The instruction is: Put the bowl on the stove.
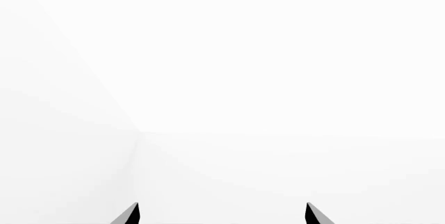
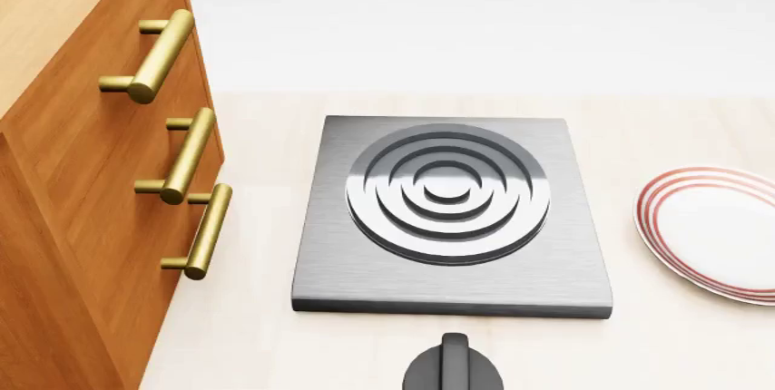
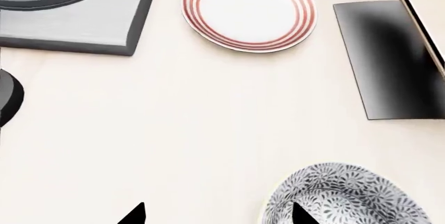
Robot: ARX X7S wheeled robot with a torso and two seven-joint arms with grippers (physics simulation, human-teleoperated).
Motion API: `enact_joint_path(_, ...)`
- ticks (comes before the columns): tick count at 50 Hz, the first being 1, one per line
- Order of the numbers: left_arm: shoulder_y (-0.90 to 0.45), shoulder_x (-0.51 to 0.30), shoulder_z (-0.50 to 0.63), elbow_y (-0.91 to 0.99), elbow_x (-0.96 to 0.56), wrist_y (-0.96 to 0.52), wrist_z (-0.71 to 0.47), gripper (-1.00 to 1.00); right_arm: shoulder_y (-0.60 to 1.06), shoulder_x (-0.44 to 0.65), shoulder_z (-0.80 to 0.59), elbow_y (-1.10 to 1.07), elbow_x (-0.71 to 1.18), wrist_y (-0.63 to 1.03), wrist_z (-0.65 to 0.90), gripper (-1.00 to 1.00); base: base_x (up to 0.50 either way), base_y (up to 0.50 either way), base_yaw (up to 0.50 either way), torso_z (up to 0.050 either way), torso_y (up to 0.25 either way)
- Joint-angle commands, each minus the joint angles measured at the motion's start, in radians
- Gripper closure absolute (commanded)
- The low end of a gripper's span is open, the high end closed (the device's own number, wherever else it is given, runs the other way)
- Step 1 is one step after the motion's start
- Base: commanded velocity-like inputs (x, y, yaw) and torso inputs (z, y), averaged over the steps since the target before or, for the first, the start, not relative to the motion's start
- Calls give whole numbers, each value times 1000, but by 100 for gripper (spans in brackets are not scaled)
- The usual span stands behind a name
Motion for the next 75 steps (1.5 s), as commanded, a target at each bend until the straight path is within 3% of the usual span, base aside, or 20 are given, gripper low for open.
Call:
enact_joint_path(1, -20, -5, 31, -2, 9, -5, -5, -100, -37, -9, -2, 27, -18, -10, -5, -100, 0, 0, 0, 0, 0)
enact_joint_path(23, -27, 1, 26, 17, 8, -16, 2, -100, -59, -34, 29, 79, -58, -43, 24, -100, 0, 0, 0, 0, 0)
enact_joint_path(54, -50, 7, 50, 17, 16, -22, 6, -100, 40, -112, -216, 270, -191, -204, 91, -100, 0, 0, 0, 0, 0)
enact_joint_path(75, -36, 24, 23, 18, 8, -28, 21, -100, 33, -158, -251, 318, -209, -221, 109, -100, 0, 0, 0, 0, 0)
